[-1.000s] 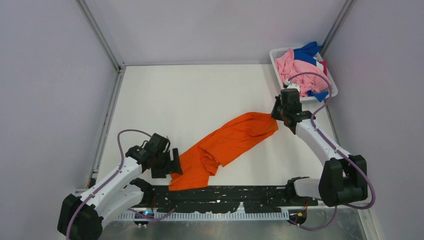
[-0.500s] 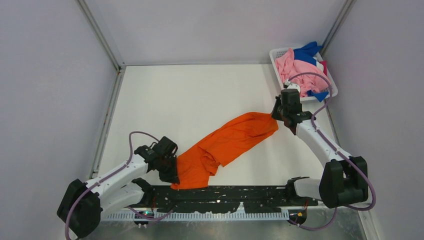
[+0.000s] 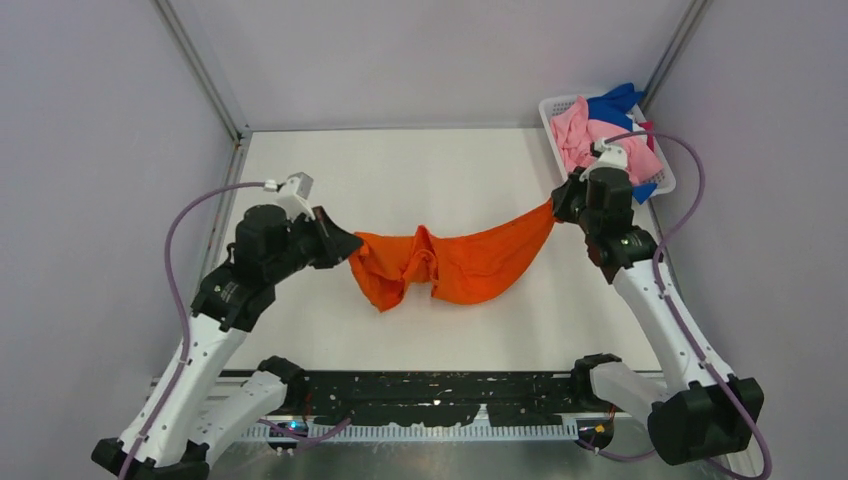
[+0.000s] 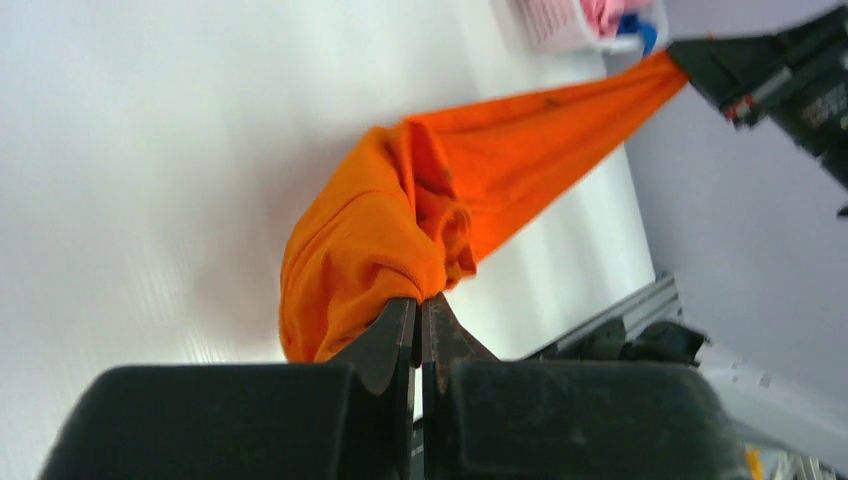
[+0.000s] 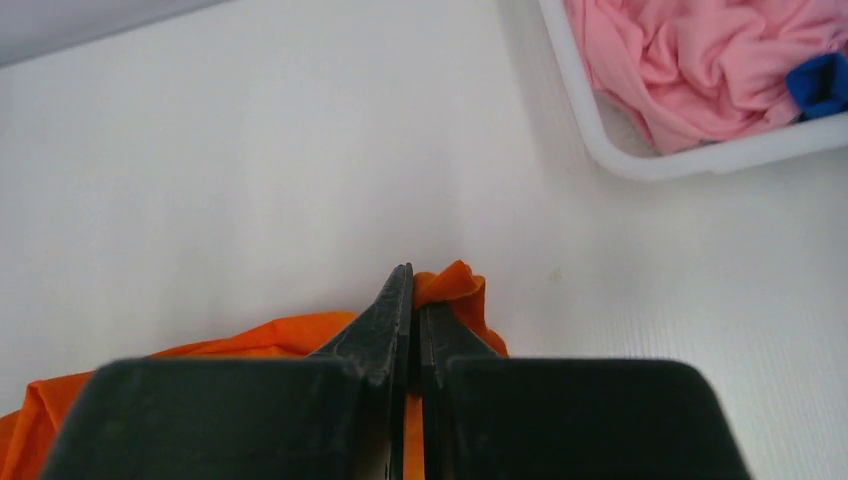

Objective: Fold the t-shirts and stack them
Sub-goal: Flatten out the tshirt

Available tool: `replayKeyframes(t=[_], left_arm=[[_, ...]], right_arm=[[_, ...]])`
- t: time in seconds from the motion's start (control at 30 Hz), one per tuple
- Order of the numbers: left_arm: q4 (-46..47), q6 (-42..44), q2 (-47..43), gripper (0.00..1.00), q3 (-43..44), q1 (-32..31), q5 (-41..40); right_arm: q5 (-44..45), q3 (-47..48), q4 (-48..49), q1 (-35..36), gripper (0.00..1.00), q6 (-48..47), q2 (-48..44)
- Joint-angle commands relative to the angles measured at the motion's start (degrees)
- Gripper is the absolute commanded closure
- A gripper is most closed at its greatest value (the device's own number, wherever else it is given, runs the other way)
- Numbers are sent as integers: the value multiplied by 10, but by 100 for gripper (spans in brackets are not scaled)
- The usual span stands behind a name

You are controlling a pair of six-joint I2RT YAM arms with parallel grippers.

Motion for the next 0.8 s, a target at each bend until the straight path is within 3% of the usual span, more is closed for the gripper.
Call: replayKeyframes(t=[0.0,0.13,0.37,0.77], left_arm=[[34,13,-5,100,75,61,-43],[-1,37,-11,100,161,83,-131],[10,57,-123,100,142,84,-282],[-15,79,-165,100,252,83,-272]], right_arm=[[10,72,29,1,95,-12,-65],[30,105,33,0,95,-31,-112],[104,79,62,-3,95,-67,-233],[-2,196,-17,-4,95,-73,-298]])
